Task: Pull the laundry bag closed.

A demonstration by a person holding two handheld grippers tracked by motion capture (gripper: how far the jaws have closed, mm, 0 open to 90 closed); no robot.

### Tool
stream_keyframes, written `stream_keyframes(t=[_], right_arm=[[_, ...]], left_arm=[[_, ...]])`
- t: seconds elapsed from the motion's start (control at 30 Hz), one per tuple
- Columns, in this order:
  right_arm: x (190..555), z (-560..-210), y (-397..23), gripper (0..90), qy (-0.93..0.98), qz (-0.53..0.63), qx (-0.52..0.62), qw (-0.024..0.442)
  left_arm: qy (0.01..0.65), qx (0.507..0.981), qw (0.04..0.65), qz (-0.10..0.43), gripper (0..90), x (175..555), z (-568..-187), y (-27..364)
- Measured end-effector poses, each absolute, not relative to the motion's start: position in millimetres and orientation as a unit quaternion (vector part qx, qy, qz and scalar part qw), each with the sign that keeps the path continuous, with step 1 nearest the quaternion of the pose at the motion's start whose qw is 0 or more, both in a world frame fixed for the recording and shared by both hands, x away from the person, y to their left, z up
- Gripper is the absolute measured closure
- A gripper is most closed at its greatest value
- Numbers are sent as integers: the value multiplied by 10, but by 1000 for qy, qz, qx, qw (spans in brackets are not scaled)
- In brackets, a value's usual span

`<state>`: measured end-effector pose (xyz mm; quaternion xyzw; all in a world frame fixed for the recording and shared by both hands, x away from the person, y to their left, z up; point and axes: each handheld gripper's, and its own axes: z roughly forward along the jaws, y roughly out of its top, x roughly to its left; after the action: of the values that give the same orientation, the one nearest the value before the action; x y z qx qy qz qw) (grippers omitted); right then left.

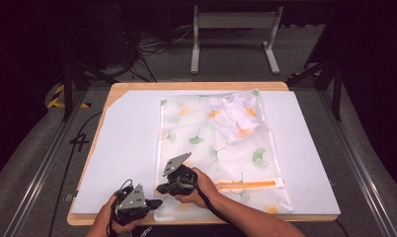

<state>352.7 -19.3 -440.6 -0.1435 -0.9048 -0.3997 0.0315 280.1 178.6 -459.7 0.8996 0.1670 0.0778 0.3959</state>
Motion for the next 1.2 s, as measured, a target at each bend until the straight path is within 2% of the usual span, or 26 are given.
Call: stream_keyframes(t=[0.2,0.23,0.3,0.37,0.47,0.83,1.2], right_arm=[[3532,-4408,-202,900,-905,-399,-143,32],[3532,-4411,-204,900,-905,-399,-145,34],[3535,-4416,-207,900,-905,-398,-145,34],[3532,-4418,-210,900,-905,-399,-146,35],[3530,-4422,-219,900,-906,-398,-142,34],[3487,-4411,-267,900,-908,-394,-143,19],[3478,-4442,-314,900,-907,-394,-147,18]], left_arm=[[166,901,389,95,900,2792,-4583,1770],[170,899,388,110,859,2793,-4577,1760],[168,899,389,111,855,2808,-4572,1757],[169,900,384,121,896,2827,-4580,1737],[173,899,381,126,900,2852,-4580,1733],[200,894,390,94,900,2902,-4592,1764],[210,891,394,89,900,2902,-4598,1768]])
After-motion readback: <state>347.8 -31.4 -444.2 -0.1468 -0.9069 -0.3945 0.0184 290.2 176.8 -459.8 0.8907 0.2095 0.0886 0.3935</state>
